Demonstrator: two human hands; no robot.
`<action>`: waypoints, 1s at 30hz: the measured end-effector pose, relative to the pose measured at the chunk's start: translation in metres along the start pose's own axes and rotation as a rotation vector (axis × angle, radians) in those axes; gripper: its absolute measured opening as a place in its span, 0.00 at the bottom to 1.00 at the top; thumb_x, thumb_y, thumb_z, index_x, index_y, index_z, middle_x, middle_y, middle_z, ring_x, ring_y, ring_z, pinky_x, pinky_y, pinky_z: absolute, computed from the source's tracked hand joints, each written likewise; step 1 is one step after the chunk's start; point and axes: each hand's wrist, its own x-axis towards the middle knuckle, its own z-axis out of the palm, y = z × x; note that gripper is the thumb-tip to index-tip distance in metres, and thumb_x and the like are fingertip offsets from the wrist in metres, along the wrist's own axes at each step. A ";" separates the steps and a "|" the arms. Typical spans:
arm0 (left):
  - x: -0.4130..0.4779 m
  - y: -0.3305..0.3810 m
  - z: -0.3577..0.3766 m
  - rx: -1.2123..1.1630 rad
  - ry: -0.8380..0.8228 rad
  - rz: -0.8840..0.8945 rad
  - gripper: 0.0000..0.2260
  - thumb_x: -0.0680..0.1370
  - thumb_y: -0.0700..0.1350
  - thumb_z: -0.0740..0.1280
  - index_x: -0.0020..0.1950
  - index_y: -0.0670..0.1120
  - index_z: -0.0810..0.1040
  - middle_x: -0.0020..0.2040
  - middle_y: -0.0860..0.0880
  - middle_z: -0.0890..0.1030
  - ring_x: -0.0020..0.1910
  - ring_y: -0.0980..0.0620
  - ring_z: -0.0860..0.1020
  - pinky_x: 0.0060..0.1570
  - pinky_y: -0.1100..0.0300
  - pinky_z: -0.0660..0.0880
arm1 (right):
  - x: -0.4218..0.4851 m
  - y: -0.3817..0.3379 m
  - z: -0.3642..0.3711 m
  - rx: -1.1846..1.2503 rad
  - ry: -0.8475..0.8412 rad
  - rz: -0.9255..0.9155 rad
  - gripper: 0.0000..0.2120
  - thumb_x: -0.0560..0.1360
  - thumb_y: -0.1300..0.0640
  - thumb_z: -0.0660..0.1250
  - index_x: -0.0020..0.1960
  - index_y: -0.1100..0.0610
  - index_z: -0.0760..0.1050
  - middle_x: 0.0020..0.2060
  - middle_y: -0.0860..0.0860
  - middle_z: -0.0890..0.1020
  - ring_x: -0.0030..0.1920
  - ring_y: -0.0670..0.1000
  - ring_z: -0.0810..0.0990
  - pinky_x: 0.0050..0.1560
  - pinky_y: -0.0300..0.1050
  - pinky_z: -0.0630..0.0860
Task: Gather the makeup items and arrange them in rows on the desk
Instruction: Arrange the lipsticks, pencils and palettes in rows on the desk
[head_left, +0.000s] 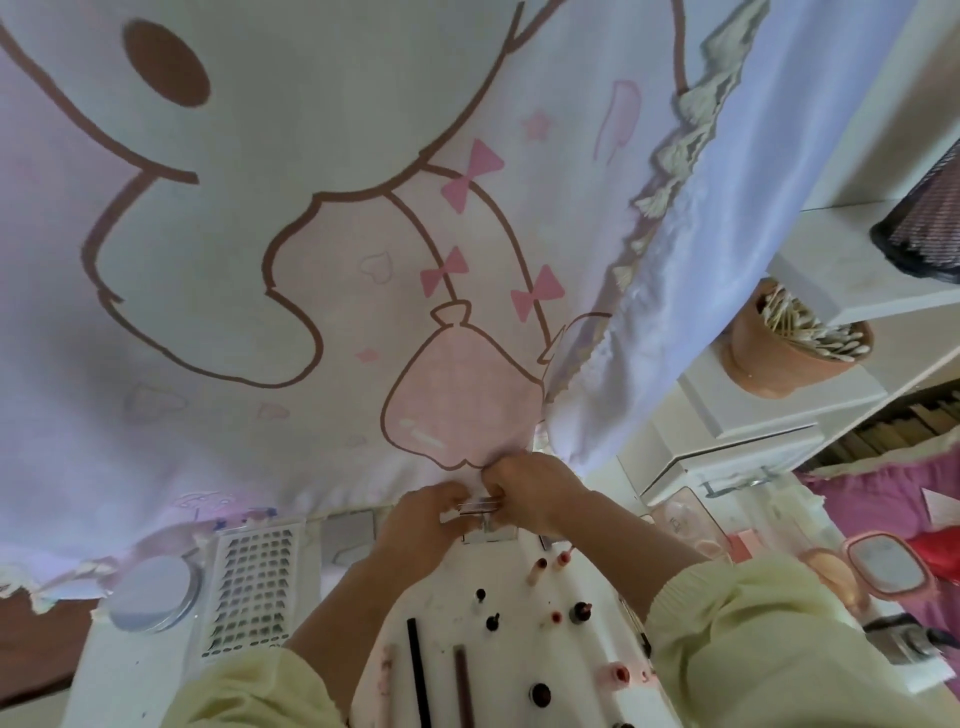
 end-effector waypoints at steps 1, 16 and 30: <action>-0.004 0.003 -0.006 -0.039 0.016 0.023 0.08 0.74 0.51 0.73 0.51 0.52 0.81 0.47 0.53 0.84 0.46 0.53 0.81 0.49 0.57 0.76 | -0.004 -0.004 -0.005 0.003 0.020 0.001 0.19 0.71 0.49 0.74 0.33 0.52 0.64 0.32 0.45 0.69 0.39 0.50 0.71 0.31 0.37 0.59; -0.065 0.058 -0.096 -0.722 0.082 0.067 0.02 0.75 0.41 0.71 0.46 0.44 0.83 0.39 0.50 0.84 0.38 0.56 0.80 0.43 0.64 0.77 | -0.059 -0.051 -0.088 0.490 0.332 0.014 0.11 0.67 0.52 0.78 0.44 0.57 0.81 0.36 0.47 0.79 0.34 0.41 0.74 0.33 0.27 0.68; -0.100 0.079 -0.123 -1.008 -0.254 -0.301 0.32 0.75 0.67 0.61 0.57 0.38 0.79 0.49 0.38 0.84 0.46 0.37 0.83 0.45 0.48 0.82 | -0.092 -0.061 -0.089 1.038 0.222 0.032 0.12 0.76 0.52 0.69 0.47 0.62 0.80 0.46 0.56 0.85 0.44 0.50 0.81 0.45 0.40 0.75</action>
